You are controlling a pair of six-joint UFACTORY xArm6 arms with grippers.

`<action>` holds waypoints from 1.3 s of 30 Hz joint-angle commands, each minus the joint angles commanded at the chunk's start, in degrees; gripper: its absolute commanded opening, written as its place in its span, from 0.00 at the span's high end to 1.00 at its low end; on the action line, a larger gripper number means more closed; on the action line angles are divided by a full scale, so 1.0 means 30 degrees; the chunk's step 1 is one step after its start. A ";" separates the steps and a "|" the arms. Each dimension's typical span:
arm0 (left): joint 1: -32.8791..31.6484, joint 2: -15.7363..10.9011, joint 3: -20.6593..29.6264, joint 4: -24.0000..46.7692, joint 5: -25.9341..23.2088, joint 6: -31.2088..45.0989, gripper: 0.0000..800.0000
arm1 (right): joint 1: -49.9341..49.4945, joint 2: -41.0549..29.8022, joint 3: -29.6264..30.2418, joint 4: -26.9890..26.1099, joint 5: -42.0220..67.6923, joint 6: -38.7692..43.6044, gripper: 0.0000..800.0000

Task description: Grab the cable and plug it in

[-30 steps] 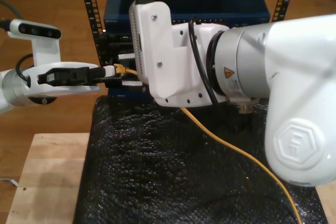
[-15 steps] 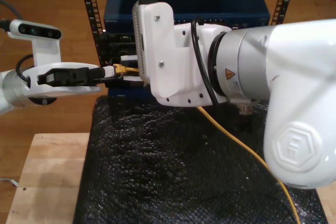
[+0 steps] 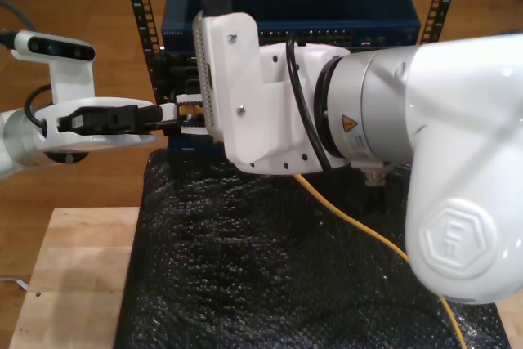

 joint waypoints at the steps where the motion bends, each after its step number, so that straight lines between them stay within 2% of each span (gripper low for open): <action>1: 0.0000 0.0000 0.0000 0.0000 0.0059 0.0000 0.99 | 0.0000 0.0029 0.0000 0.0000 0.0000 0.0000 0.73; 18: -0.0088 0.0000 0.0029 0.0000 0.0352 0.0088 0.98 | -0.0029 -0.0029 0.0000 0.0000 -0.0029 0.0000 0.74; 24: -0.0293 -0.0029 0.0029 0.0029 0.0469 0.0088 0.98 | -0.0029 -0.0029 0.0000 0.0029 -0.0117 0.0000 0.79; 35: -0.0293 -0.0029 0.0029 0.0059 0.0469 0.0088 0.98 | -0.0029 -0.0029 0.0059 0.0029 -0.0586 0.0410 0.83; 39: -0.0293 -0.0029 0.0000 0.0059 0.0469 0.0088 0.98 | -0.0029 -0.0059 0.0059 0.0029 -0.0586 0.0440 0.89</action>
